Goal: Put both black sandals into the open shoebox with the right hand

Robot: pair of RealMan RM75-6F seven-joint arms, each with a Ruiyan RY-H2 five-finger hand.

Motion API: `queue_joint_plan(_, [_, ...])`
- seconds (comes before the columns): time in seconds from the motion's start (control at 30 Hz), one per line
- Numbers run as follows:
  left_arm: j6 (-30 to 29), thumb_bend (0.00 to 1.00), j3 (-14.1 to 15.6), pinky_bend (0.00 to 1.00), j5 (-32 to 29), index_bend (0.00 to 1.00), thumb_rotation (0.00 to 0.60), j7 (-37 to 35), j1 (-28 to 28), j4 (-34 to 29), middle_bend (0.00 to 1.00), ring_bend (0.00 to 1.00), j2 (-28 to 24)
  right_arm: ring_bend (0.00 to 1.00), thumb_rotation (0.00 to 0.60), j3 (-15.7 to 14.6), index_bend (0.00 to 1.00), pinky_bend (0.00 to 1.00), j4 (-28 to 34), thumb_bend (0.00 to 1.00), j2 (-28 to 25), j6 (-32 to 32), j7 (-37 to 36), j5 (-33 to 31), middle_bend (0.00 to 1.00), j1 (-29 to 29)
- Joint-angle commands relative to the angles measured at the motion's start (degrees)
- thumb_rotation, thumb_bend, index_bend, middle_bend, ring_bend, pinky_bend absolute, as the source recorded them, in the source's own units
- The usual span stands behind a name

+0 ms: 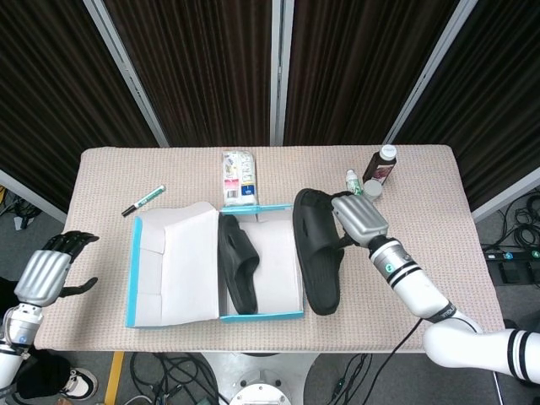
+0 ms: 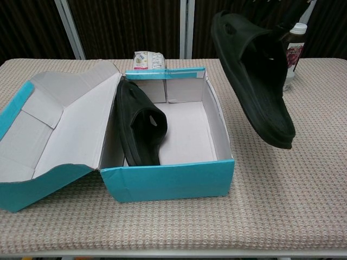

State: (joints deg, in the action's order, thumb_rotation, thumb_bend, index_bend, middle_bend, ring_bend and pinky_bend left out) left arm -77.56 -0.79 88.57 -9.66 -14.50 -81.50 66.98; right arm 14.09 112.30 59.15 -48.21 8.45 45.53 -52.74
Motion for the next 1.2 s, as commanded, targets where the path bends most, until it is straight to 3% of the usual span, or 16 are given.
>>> queue_joint_plan(0.03, [-0.12,0.19,-0.04,0.20,0.00,0.22,0.600,-0.12,0.05,0.14,0.21,0.14,0.04,0.29,0.600,2.87,0.19,0.23,-2.45,0.15,4.19,1.26,-7.91,7.09,0.43,2.14])
queue_joint_plan(0.3, [-0.38,0.19,-0.02,0.20,0.10,0.22,0.600,-0.28,0.17,0.43,0.21,0.14,0.09,0.29,0.600,3.43,0.19,0.23,-10.60,0.15,13.34,1.95,-19.43,16.57,0.43,3.30])
queue_joint_plan(0.53, [-1.09,0.19,-0.21,0.20,0.10,0.22,0.600,-0.77,0.46,0.73,0.21,0.14,-0.05,0.29,0.600,2.13,0.19,0.23,-17.54,0.15,18.26,2.86,-20.39,18.55,0.43,2.48])
queue_joint_plan(1.2, [-1.42,0.19,-0.30,0.20,0.31,0.22,0.600,-1.03,0.55,0.92,0.21,0.14,-0.17,0.29,0.600,2.12,0.19,0.23,-26.82,0.15,25.15,4.01,-28.49,22.65,0.43,2.48])
